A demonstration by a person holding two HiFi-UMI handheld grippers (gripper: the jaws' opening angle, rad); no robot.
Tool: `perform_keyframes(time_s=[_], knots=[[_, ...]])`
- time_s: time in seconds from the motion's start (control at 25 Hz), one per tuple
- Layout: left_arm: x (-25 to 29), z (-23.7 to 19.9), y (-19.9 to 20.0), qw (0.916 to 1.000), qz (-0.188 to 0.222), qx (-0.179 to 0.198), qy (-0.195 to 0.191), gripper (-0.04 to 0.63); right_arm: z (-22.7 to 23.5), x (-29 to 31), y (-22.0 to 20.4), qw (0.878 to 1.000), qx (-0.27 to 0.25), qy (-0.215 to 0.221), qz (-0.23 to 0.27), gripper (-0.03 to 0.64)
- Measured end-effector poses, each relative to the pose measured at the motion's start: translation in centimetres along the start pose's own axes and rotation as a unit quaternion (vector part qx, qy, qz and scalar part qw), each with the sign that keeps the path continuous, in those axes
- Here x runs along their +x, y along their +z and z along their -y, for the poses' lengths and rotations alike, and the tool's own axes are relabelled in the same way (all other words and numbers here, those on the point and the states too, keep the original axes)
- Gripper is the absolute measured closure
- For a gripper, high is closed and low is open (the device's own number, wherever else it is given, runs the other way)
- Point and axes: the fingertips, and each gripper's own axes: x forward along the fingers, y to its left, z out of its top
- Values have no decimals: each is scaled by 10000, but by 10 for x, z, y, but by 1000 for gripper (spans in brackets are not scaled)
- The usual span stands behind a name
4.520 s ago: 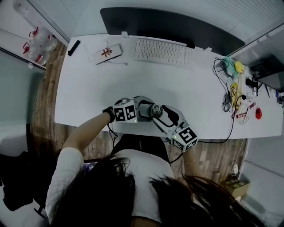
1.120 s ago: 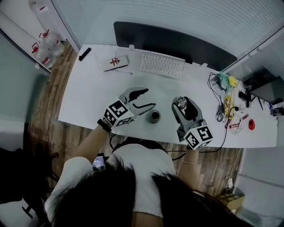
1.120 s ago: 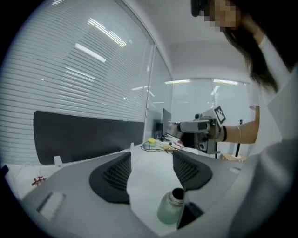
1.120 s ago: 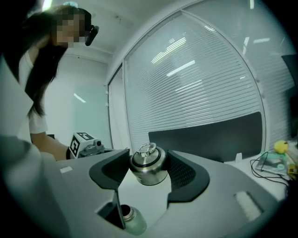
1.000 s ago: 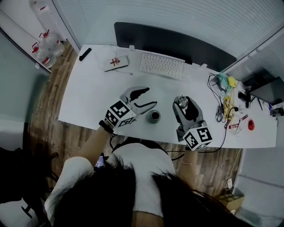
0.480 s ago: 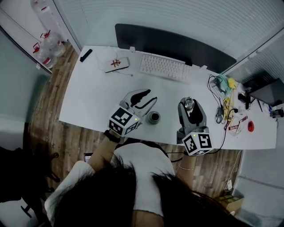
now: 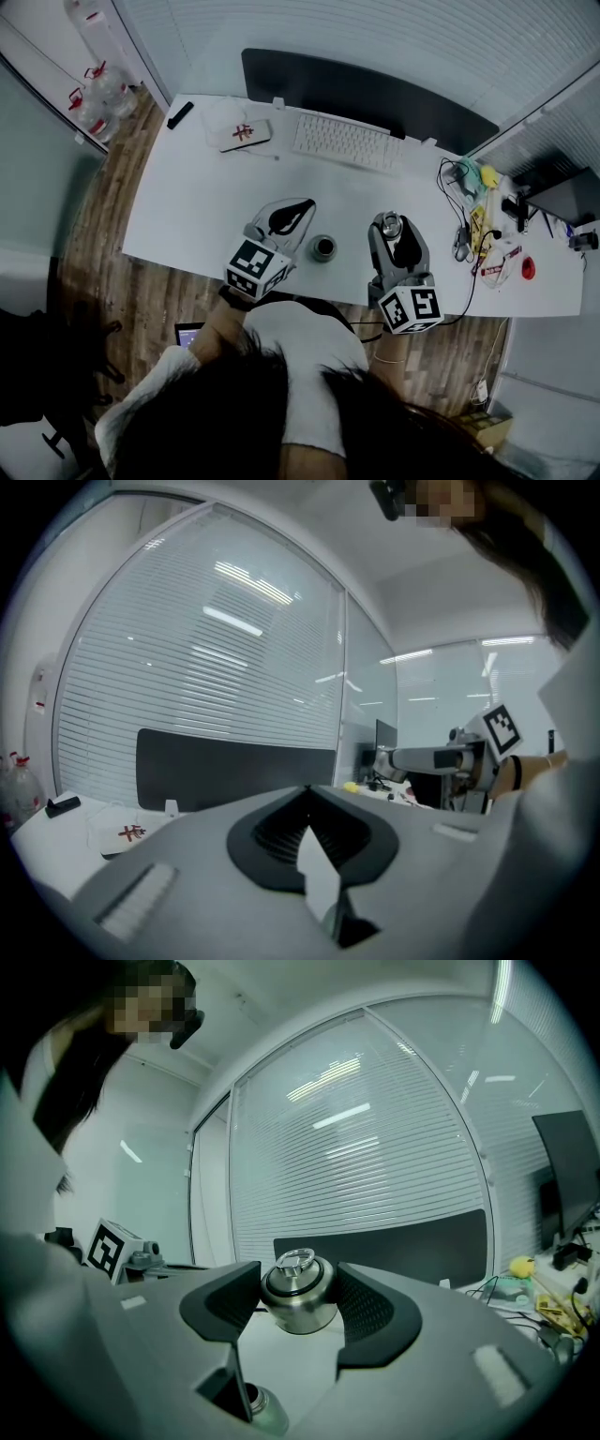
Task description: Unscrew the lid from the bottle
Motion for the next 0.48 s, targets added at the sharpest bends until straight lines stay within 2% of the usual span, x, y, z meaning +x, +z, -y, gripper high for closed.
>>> perform_keyframes(time_s=[0.2, 0.48], knots=[[-5, -9, 0, 9997, 70, 11, 219, 537, -6, 3, -9, 9999, 20, 78, -86, 365], [-7, -15, -2, 9996, 49, 24, 293, 537, -8, 8, -16, 9996, 55, 202, -188, 365]])
